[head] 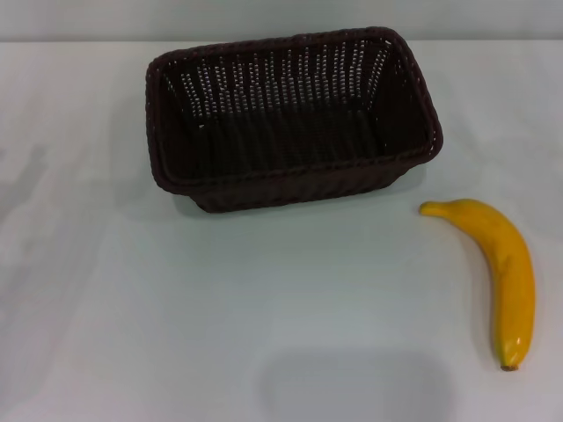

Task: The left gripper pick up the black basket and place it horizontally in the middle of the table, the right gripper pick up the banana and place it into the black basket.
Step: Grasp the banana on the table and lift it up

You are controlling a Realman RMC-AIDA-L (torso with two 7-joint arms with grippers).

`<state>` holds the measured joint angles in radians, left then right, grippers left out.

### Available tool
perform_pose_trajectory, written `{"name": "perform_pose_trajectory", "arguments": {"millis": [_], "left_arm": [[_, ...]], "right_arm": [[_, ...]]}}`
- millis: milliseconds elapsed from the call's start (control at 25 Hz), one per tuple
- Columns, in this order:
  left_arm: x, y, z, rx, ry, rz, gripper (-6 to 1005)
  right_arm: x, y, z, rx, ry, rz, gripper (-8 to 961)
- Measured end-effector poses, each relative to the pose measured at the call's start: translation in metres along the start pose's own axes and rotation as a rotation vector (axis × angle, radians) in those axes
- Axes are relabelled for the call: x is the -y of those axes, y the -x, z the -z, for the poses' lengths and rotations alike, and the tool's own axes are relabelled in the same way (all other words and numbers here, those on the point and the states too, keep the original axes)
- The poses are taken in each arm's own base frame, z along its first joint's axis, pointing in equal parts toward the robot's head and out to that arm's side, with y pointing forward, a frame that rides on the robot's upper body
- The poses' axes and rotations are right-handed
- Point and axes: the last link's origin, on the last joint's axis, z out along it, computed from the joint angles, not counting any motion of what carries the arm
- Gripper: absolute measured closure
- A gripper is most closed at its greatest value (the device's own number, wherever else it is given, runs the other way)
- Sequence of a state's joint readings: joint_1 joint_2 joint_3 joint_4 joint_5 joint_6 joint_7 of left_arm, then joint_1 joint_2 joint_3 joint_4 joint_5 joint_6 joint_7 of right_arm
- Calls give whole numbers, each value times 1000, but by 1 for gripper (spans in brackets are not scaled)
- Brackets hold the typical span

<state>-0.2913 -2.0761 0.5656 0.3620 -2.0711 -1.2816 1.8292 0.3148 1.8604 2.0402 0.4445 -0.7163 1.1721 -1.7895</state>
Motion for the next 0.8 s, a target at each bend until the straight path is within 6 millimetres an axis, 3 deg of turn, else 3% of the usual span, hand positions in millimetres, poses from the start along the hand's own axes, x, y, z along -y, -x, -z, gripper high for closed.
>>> {"name": "perform_pose_trajectory", "arguments": {"millis": [200, 360, 640, 720, 800], "left_arm": [[3, 6, 13, -141, -74, -150, 159], [2, 13, 13, -169, -117, -245, 160], [1, 18, 3, -162, -140, -281, 163], [2, 17, 1, -164, -153, -289, 165], [2, 18, -1, -167, -164, -294, 166]], "right_arm": [[-21, 33, -21, -330, 135, 33, 121], [-48, 45, -36, -591, 81, 119, 123], [-109, 31, -43, -874, -108, 271, 126], [-116, 29, -43, -898, -124, 278, 126], [-142, 17, -45, -998, -190, 289, 126]]}}
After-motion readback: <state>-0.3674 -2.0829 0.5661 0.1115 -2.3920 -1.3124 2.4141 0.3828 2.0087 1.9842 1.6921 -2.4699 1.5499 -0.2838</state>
